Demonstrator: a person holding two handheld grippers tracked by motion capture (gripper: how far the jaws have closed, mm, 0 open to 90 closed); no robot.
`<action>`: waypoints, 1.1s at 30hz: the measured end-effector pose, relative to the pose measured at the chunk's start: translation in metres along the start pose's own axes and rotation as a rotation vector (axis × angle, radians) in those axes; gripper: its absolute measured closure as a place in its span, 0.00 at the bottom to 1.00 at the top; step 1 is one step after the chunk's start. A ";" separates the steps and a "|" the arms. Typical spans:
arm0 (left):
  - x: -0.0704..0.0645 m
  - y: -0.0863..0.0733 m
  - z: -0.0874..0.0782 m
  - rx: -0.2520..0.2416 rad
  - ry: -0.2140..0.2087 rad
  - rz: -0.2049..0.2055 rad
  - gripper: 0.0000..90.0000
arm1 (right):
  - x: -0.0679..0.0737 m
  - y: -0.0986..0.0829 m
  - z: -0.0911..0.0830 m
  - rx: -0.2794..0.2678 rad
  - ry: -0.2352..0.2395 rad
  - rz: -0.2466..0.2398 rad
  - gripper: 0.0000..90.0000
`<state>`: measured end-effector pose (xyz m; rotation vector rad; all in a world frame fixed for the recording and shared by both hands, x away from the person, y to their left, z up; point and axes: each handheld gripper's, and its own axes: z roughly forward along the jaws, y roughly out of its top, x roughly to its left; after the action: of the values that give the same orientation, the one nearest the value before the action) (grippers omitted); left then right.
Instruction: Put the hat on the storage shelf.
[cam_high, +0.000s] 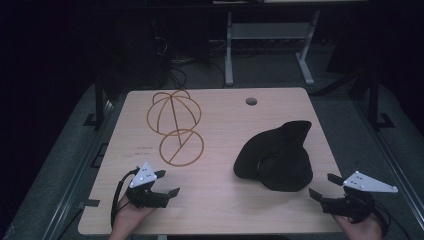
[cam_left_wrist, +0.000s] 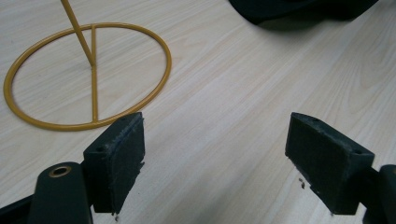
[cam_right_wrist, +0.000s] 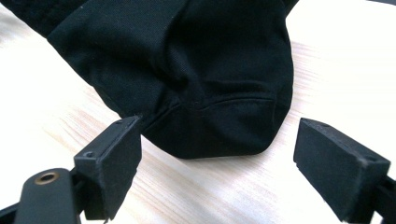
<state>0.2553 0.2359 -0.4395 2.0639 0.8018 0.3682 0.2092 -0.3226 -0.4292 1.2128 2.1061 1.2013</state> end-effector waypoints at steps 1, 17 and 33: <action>0.000 0.000 0.000 0.000 0.000 0.000 0.22 | -0.001 -0.001 0.001 0.001 0.003 0.000 0.16; -0.004 0.002 0.000 -0.018 -0.018 0.008 0.22 | 0.000 -0.003 -0.001 0.003 0.004 -0.001 0.16; -0.005 0.003 0.000 -0.023 -0.025 0.016 0.22 | 0.001 -0.002 0.003 0.011 0.013 -0.014 0.16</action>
<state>0.2536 0.2312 -0.4369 2.0509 0.7637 0.3581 0.2093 -0.3205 -0.4325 1.1966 2.1298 1.1963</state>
